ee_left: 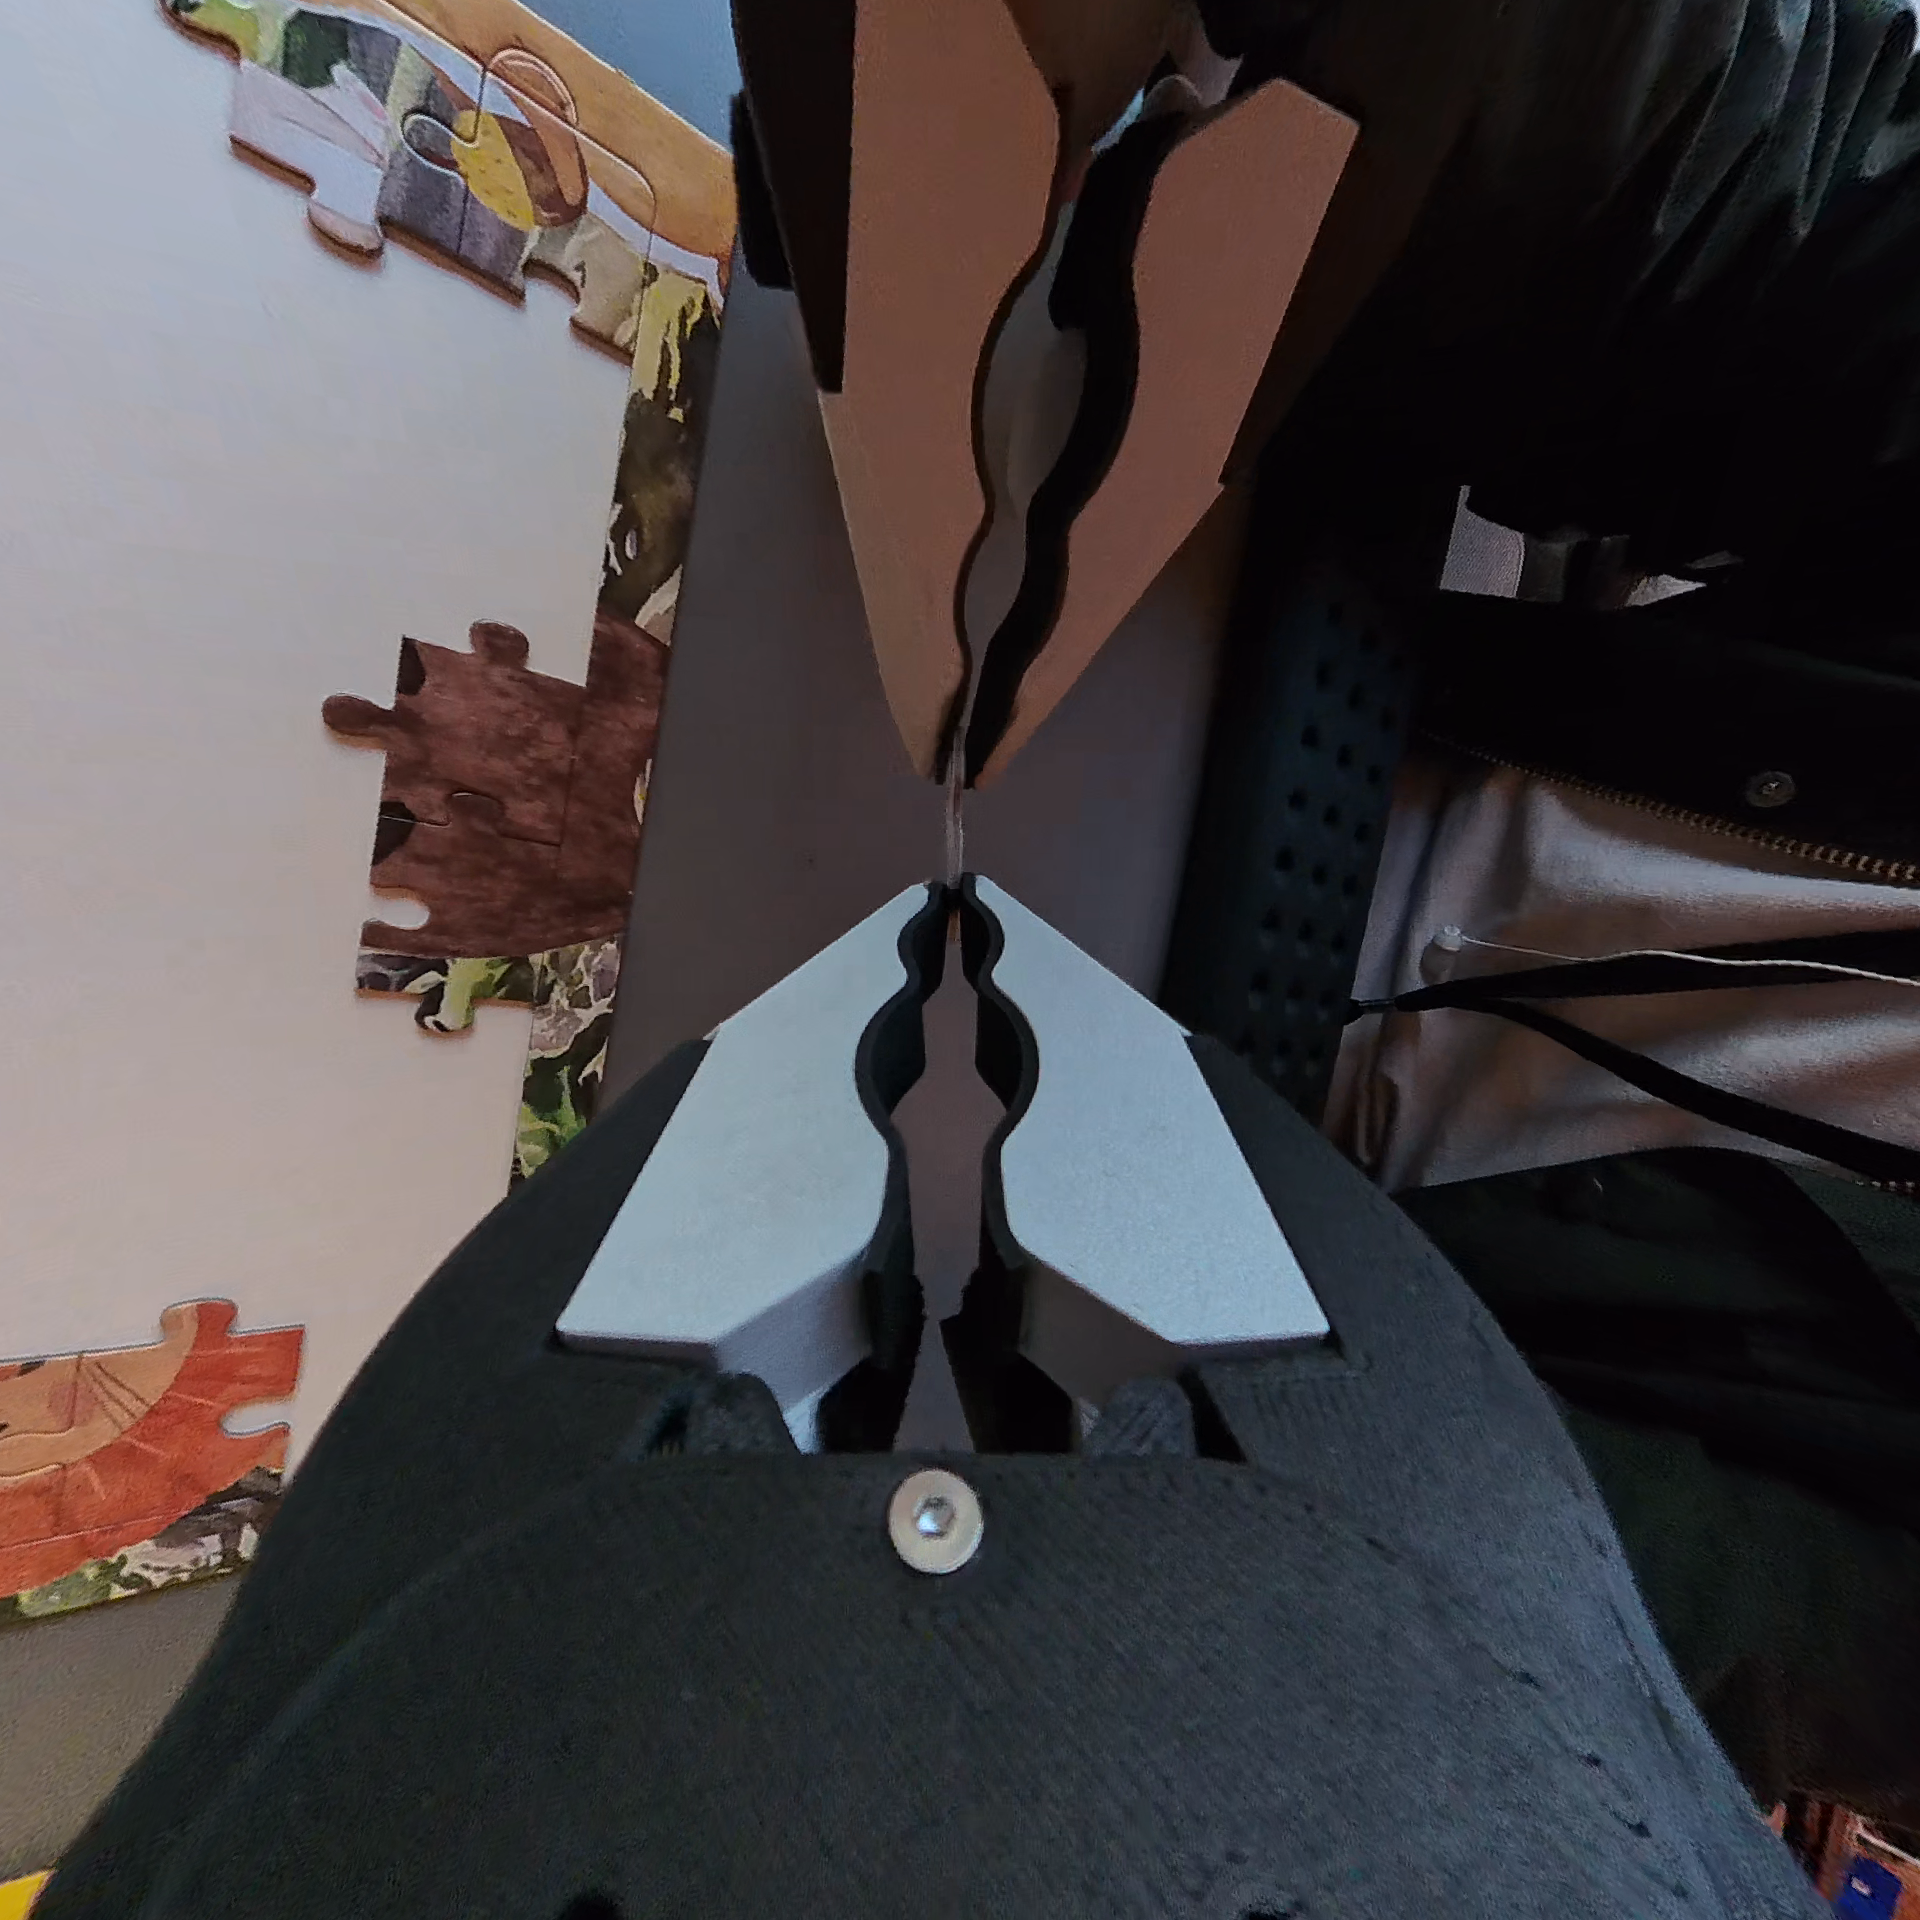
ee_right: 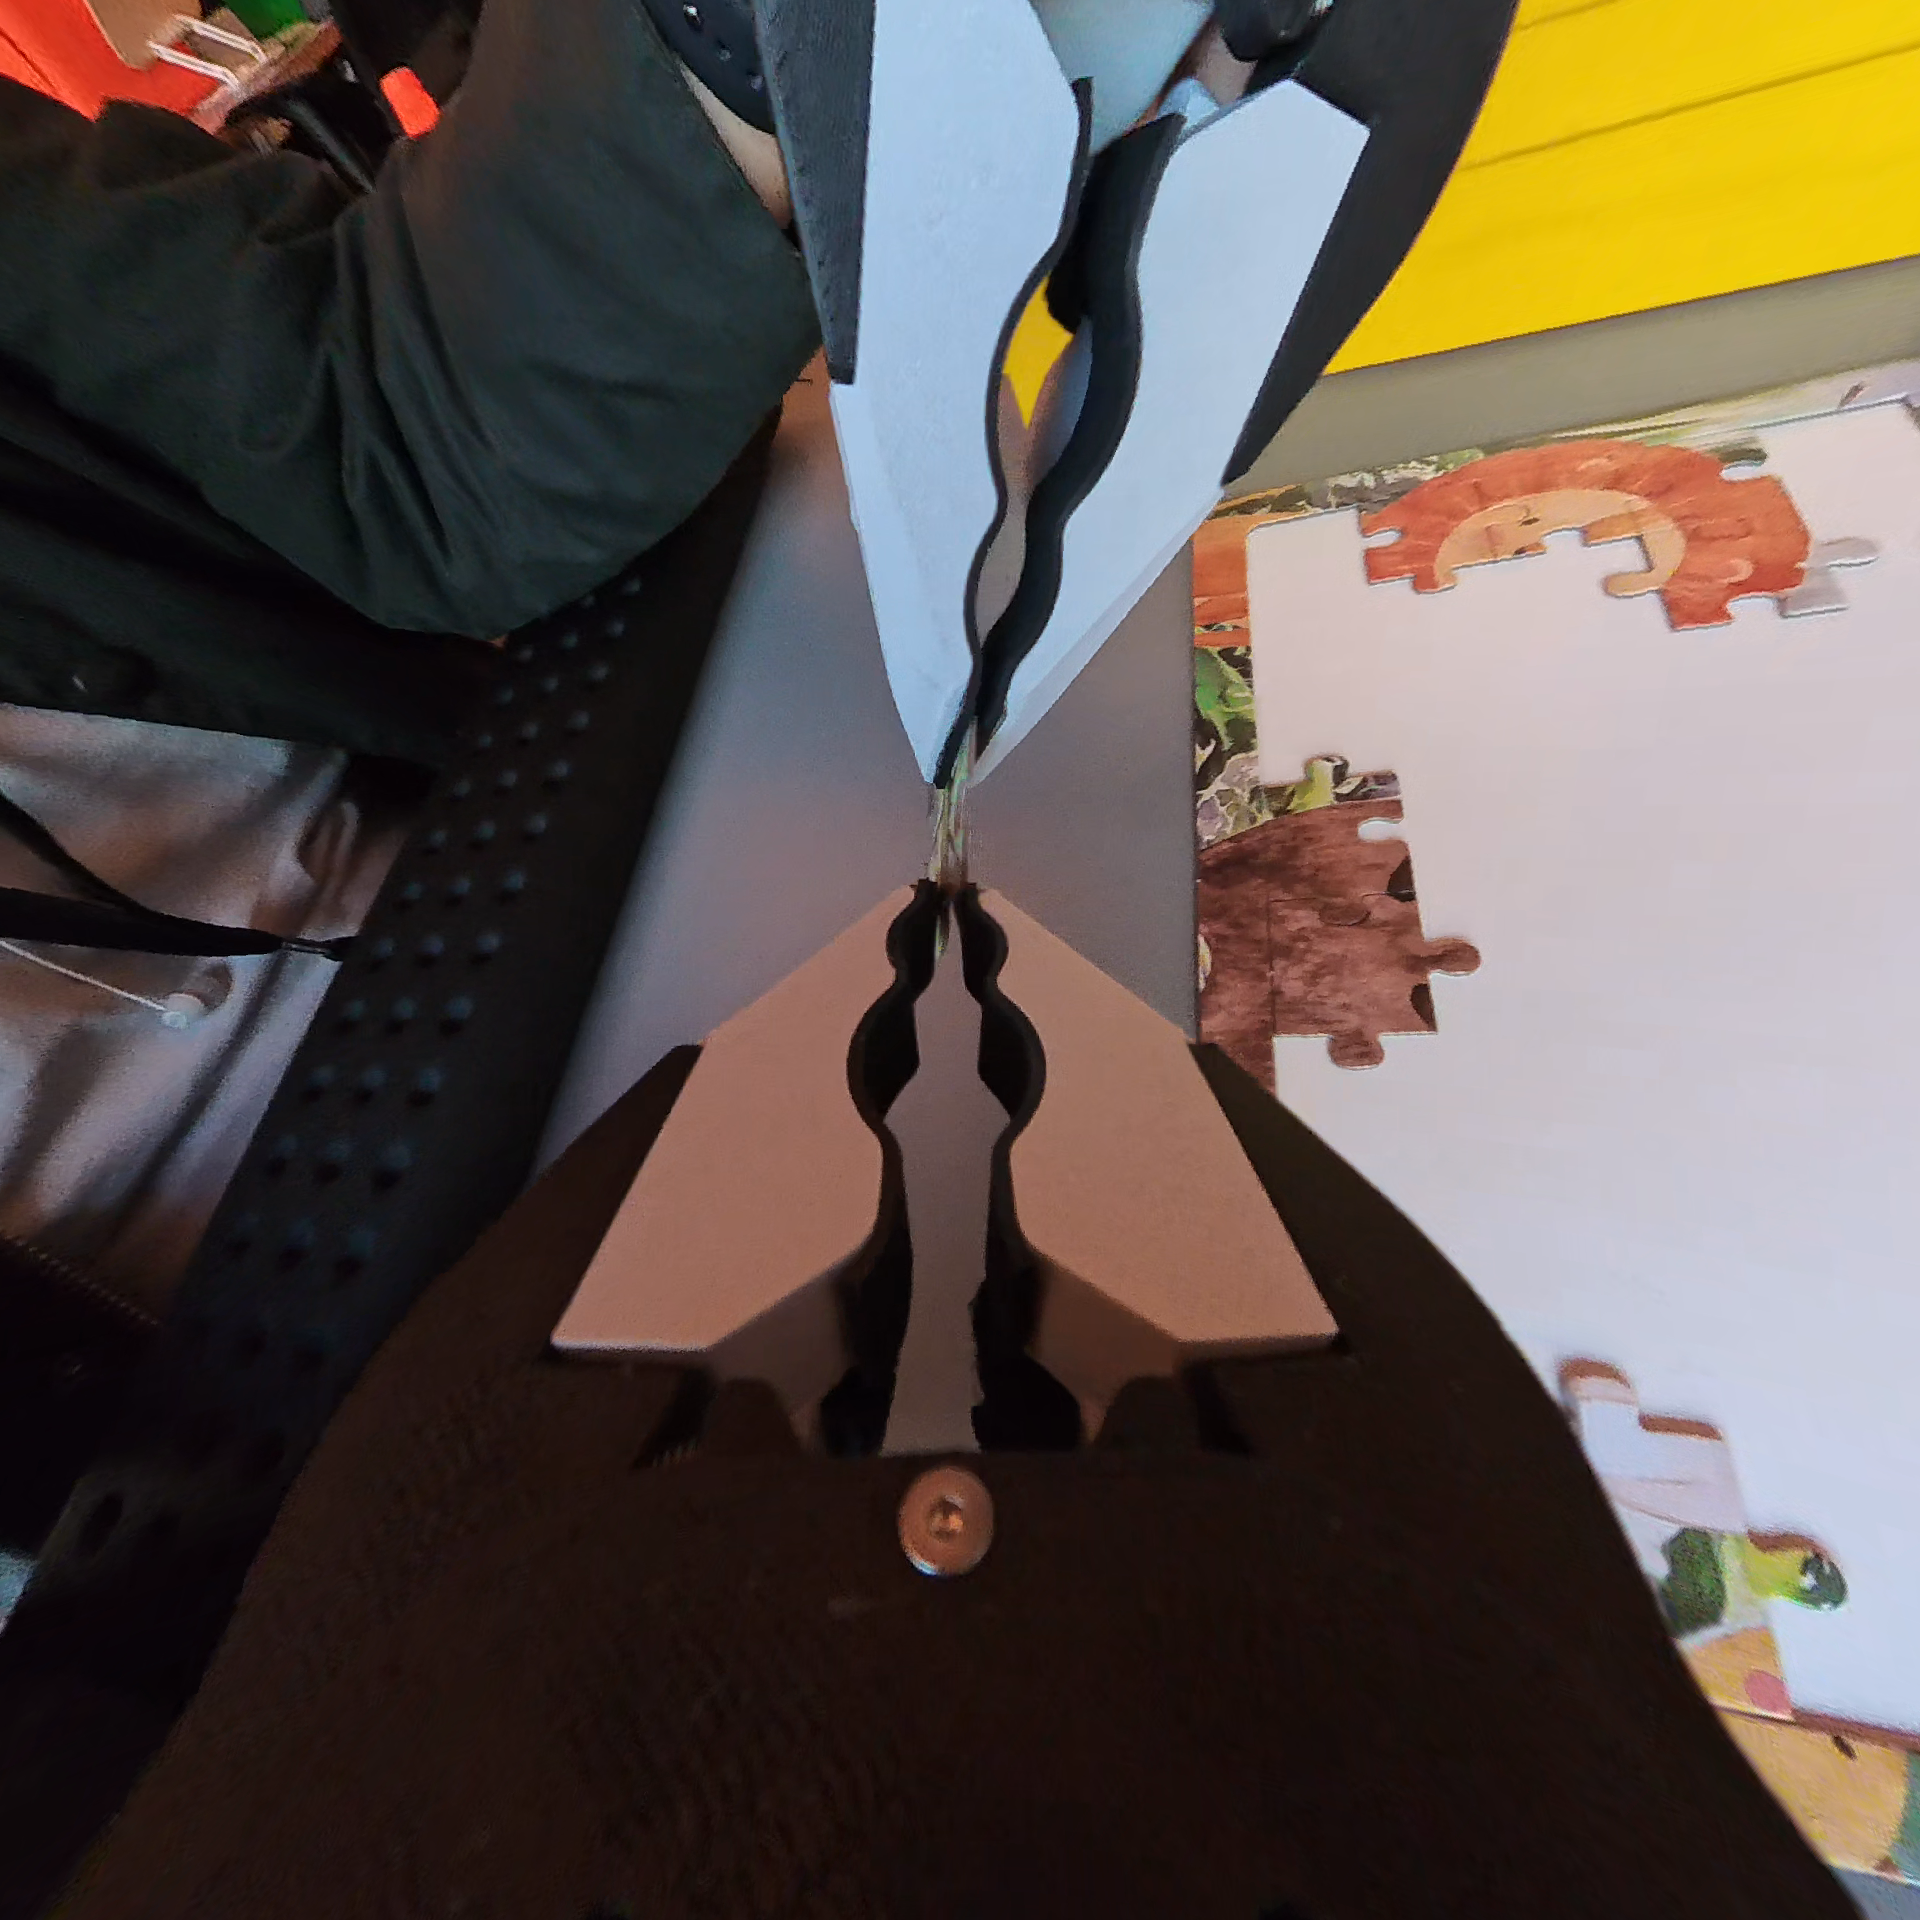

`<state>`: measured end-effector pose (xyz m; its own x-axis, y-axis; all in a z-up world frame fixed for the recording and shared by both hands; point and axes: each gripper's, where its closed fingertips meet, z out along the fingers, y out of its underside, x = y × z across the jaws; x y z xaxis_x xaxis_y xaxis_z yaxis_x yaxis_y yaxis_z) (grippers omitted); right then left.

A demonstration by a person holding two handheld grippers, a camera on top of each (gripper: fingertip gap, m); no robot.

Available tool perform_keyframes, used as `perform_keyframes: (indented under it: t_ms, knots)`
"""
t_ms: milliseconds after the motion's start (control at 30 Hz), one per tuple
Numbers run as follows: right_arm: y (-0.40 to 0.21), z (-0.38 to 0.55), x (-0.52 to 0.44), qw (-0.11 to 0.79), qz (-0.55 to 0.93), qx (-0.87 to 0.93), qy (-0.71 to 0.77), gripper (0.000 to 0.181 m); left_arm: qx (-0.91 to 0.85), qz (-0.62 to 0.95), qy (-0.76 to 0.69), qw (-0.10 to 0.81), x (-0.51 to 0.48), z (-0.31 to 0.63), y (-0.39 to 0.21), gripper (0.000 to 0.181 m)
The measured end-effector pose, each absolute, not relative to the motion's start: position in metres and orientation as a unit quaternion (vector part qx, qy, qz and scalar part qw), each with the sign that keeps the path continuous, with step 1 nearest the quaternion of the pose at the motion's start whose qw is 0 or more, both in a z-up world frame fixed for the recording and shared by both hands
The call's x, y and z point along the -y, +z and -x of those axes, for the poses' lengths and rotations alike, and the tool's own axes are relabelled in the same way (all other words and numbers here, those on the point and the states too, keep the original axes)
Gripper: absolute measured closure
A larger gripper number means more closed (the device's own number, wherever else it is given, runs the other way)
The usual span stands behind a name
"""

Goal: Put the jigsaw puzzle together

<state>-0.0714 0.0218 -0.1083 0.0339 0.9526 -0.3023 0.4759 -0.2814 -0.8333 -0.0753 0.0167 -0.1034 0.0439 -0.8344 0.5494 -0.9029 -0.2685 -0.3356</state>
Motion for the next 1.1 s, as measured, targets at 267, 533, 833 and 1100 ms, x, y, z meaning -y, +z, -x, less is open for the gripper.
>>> perform_keyframes:
  t_ms: [267, 533, 833, 1100]
  knots:
    - [-0.087, 0.053, -0.071, 0.317, 0.708, 0.390, 0.497, 0.181, 0.478, -0.769, 0.421, -0.047, -0.068, 0.065, -0.074, 0.176]
    - [-0.040, 0.020, -0.123, 0.370, 0.654, 0.131, 0.647, 0.181, 0.284, -0.726, 0.606, -0.158, -0.130, 0.054, -0.018, 0.166]
    - [-0.025, 0.034, -0.118, 0.366, 0.613, 0.100, 0.693, 0.181, 0.275, -0.691, 0.655, -0.132, -0.120, 0.032, -0.016, 0.176]
    - [-0.050, 0.038, -0.111, 0.536, 0.654, 0.390, 0.364, 0.143, 0.302, -0.748, 0.585, -0.078, -0.117, 0.045, -0.051, 0.181]
